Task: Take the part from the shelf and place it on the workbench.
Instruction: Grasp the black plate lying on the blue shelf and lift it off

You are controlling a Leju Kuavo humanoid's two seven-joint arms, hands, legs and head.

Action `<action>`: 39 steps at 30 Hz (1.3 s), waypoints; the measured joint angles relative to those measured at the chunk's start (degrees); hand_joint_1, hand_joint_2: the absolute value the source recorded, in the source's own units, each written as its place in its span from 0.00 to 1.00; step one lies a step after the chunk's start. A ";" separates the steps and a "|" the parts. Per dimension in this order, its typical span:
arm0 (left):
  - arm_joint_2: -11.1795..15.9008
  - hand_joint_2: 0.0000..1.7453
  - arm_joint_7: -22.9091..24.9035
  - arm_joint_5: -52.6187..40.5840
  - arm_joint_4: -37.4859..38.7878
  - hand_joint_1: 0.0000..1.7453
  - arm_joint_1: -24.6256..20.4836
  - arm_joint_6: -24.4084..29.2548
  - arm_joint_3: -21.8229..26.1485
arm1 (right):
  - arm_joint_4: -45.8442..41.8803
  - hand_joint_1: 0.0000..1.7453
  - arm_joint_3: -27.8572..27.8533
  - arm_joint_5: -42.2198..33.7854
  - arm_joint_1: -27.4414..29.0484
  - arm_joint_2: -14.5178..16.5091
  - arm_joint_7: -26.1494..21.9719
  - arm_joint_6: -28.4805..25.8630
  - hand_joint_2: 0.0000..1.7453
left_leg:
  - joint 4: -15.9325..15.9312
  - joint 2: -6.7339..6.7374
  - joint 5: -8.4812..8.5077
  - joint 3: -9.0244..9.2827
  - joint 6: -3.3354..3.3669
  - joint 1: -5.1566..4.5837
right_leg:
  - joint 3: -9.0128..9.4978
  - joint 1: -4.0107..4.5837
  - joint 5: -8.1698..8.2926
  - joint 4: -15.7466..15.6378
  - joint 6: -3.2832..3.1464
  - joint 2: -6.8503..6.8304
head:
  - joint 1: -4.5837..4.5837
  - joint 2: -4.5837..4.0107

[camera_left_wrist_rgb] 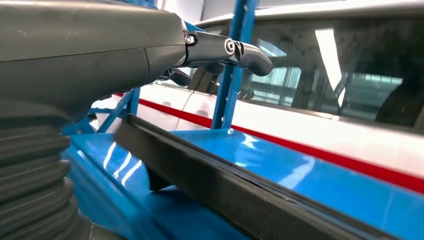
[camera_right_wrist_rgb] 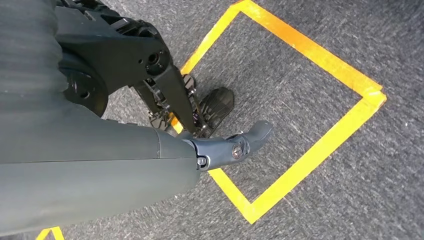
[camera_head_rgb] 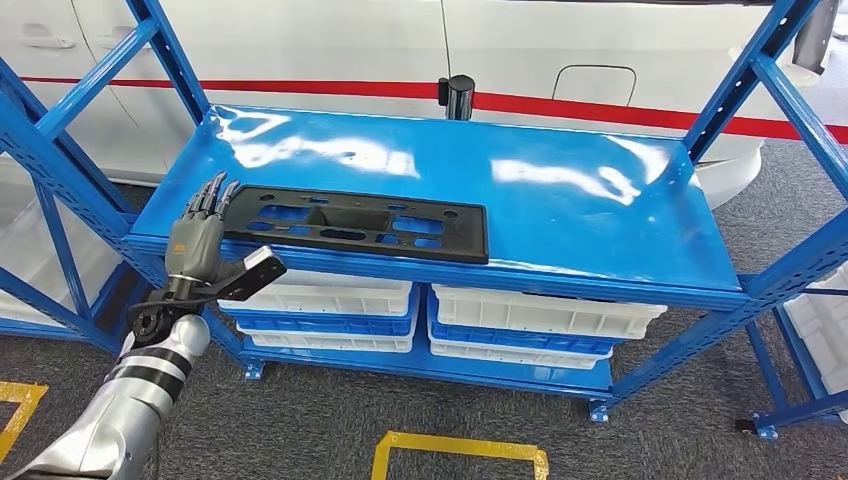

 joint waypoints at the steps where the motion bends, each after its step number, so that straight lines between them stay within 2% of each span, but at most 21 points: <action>1: 0.49 1.00 0.26 0.05 2.22 0.00 -1.48 0.19 -1.10 | 0.01 0.00 0.18 0.14 -0.13 0.03 0.14 -0.11 1.00 | 0.00 0.02 0.00 0.00 0.00 0.00 | 0.00 0.00 0.00 0.01 0.01 0.01 | 0.00 0.00; 7: 2.01 1.00 1.02 -0.12 10.68 0.00 -6.94 1.73 -4.80 | 0.02 0.00 0.99 0.68 -0.48 0.08 0.44 -0.37 1.00 | 0.00 0.01 0.00 -0.03 -0.01 0.01 | -0.01 0.00 -0.01 0.02 0.01 0.00 | 0.01 0.00; 16: 1.85 1.00 3.72 -6.43 12.43 0.00 -8.48 2.29 -6.83 | 0.05 0.00 1.72 1.33 -0.86 0.31 0.45 -0.36 1.00 | 0.00 0.00 0.00 0.00 -0.01 -0.10 | 0.00 -0.10 -0.01 0.00 0.01 0.00 | 0.01 0.00; 20: 0.68 1.00 4.10 -9.51 12.43 0.00 -8.63 2.38 -7.55 | 0.05 0.00 2.08 1.64 -1.09 0.46 0.45 -0.28 1.00 | 0.00 -0.02 0.00 0.03 0.00 -0.12 | 0.02 -0.12 -0.01 0.00 0.01 -0.01 | 0.01 0.00; 29: -4.08 1.00 4.95 -13.49 12.43 0.00 -9.12 2.48 -9.60 | 0.05 0.00 2.58 1.90 -1.87 0.68 0.45 -0.15 1.00 | 0.00 0.01 0.00 0.04 0.00 -0.15 | 0.04 -0.16 0.00 -0.01 0.02 0.00 | 0.00 0.00; 39: -5.41 1.00 5.34 -14.67 12.91 0.00 -9.61 2.45 -10.57 | 0.05 0.00 2.68 2.28 -1.97 0.68 0.62 -0.15 1.00 | 0.00 -0.01 0.00 0.04 0.00 -0.14 | 0.04 -0.15 0.00 0.00 0.01 -0.01 | 0.00 0.00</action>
